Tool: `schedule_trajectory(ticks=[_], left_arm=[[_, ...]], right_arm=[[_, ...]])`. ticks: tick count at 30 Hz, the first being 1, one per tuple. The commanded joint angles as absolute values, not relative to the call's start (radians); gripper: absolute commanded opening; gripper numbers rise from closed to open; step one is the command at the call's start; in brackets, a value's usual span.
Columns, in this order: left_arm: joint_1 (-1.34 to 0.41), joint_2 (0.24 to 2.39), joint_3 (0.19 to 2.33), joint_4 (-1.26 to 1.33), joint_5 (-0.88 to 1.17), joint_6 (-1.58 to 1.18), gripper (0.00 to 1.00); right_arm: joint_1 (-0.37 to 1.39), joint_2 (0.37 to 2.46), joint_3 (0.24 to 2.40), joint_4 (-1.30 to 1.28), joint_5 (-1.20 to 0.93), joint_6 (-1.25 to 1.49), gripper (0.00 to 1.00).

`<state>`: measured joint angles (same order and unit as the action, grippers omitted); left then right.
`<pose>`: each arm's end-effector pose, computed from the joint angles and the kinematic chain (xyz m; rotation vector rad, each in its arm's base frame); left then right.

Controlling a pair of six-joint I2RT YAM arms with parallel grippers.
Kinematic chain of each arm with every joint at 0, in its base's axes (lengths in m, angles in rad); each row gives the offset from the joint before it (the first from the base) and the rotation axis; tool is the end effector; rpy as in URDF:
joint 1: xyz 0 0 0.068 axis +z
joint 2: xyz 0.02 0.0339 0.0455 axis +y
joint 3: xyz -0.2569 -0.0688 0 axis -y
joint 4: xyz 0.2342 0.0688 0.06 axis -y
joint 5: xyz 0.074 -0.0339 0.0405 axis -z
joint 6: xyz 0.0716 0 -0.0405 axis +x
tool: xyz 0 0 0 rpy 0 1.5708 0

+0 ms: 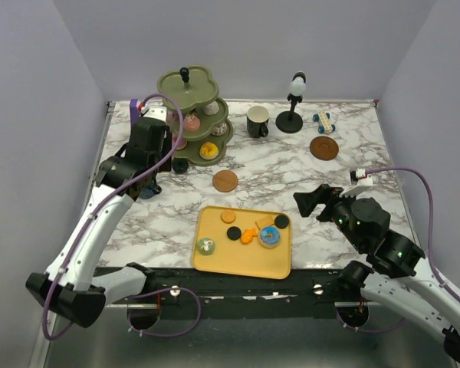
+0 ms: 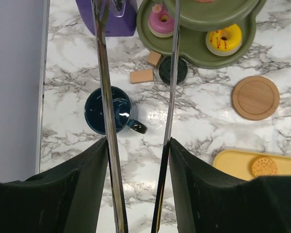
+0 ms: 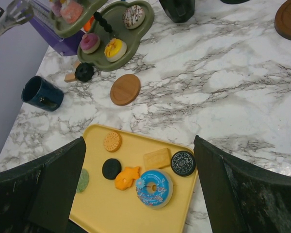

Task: Serve the afternoon tea
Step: Place the desert on the desert table, then place the clamp at the center of the board.

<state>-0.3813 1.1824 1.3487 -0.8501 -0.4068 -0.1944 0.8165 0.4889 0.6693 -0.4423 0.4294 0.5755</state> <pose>0.2445 -0.0675 0.3609 -0.0093 2.1931 0.1373 0.1225 0.0869 0.2992 0.0837 1.8469 0.5919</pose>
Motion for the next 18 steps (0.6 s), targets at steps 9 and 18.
schedule_trajectory(ticks=[9,18], left_arm=[[-0.713,0.939,1.267,-1.091,-0.556,-0.396,0.58],[-0.966,0.849,1.167,-1.151,-0.587,-0.604,0.55]], right_arm=[[0.821,0.487,0.664,-0.438,0.451,0.569,1.00],[0.821,0.515,0.668,-0.443,0.459,0.569,1.00]])
